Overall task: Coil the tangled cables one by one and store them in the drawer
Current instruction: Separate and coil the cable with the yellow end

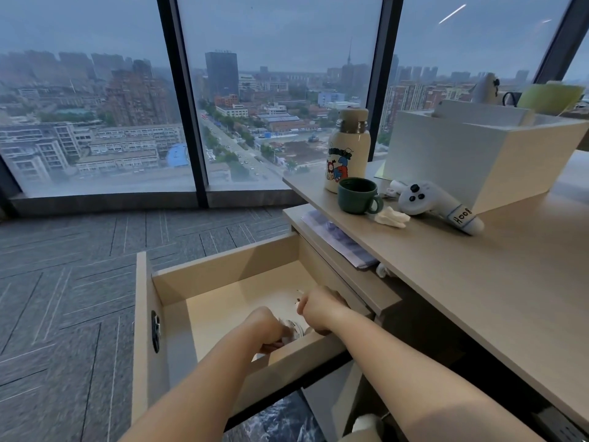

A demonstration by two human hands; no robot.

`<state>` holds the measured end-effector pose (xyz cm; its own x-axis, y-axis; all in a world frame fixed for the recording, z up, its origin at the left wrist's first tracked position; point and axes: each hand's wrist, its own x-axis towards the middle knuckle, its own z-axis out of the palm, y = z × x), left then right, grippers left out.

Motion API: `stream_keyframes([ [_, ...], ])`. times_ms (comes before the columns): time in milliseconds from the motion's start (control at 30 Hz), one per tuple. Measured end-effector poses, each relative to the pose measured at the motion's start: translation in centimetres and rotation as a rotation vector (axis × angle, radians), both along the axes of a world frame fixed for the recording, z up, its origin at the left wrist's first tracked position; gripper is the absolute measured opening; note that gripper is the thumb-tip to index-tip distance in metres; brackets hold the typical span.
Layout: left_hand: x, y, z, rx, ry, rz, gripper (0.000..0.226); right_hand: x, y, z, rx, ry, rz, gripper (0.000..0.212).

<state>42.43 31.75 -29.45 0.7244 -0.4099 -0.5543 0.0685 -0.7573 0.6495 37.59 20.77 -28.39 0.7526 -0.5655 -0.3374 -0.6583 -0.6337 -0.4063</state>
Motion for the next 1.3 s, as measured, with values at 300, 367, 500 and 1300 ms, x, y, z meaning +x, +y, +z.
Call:
stream_keyframes([
  [300, 0.4, 0.8, 0.9, -0.015, -0.003, 0.021, 0.031, -1.4, 0.7, 2.7, 0.036, -0.023, 0.071, 0.037],
  [367, 0.6, 1.2, 1.5, -0.038, -0.020, 0.042, 0.025, -1.9, 0.8, 3.7, 0.066, -0.054, 0.075, 0.037],
  [500, 0.1, 1.4, 4.2, -0.168, -0.118, 0.058, 0.020, -3.0, 1.6, 5.8, 0.221, -0.188, 0.086, 0.032],
  [1300, -38.0, -18.1, 19.1, -1.049, -0.054, -0.742, 0.011, -43.9, -8.3, 18.5, -0.320, -1.078, -0.751, 0.009],
])
